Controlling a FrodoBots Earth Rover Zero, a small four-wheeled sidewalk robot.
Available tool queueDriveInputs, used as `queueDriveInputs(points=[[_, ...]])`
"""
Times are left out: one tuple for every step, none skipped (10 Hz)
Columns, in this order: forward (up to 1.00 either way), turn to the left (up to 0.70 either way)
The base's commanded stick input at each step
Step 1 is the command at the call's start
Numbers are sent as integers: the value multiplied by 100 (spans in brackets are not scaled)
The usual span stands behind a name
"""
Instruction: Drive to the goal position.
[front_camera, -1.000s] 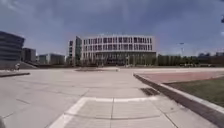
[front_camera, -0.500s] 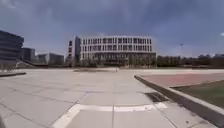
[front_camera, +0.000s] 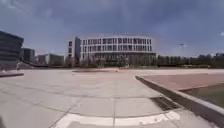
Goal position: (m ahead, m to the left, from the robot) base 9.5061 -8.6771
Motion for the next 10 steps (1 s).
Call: queueDriveInputs(points=[[70, 0], [70, 0], [70, -12], [70, -35], [70, -35], [70, -22], [70, 0], [70, 0], [70, 0], [70, 0]])
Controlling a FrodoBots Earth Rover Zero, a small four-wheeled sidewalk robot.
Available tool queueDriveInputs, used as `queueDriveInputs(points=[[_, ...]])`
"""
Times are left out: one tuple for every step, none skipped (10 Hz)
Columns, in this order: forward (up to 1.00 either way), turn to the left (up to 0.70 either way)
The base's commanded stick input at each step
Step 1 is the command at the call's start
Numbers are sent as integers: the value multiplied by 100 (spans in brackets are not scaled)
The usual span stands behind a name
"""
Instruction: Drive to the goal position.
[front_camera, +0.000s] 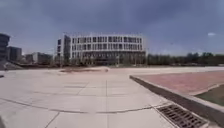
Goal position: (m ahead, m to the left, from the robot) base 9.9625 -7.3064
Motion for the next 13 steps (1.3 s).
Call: queueDriveInputs(points=[[70, -18], [70, -21], [70, 0], [70, 0], [70, 0], [70, 0], [70, 0], [70, 0], [70, 0], [70, 0], [70, 0], [70, 0], [70, 0]])
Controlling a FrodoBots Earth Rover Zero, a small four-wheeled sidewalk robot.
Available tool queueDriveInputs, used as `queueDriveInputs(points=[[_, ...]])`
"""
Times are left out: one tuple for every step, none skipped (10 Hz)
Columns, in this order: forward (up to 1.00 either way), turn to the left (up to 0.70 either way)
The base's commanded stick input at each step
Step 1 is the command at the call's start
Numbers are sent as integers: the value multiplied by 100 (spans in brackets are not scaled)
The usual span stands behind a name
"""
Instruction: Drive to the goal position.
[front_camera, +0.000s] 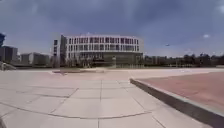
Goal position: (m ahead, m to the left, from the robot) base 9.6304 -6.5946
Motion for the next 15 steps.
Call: queueDriveInputs(points=[[70, 0], [70, 0], [70, 0], [70, 0], [70, 0], [70, 0], [70, 0], [70, 0], [70, 0], [70, 0], [70, 0], [70, 0], [70, 0], [70, 0], [70, 0]])
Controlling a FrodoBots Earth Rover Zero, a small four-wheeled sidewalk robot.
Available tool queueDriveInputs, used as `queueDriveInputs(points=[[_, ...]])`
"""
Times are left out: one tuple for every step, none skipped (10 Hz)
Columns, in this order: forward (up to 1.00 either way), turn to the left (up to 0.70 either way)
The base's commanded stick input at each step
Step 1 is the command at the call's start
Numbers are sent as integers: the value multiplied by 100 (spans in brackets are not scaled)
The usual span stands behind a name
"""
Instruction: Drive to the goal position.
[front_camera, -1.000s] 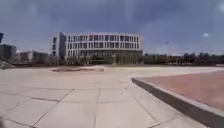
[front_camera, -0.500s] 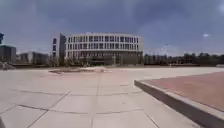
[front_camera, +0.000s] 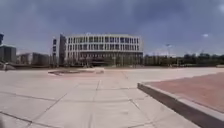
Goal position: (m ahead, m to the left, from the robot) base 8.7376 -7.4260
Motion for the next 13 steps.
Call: queueDriveInputs(points=[[70, 0], [70, 0], [70, 0], [70, 0], [70, 0], [70, 0], [70, 0], [70, 0], [70, 0], [70, 0], [70, 0], [70, 0], [70, 0]])
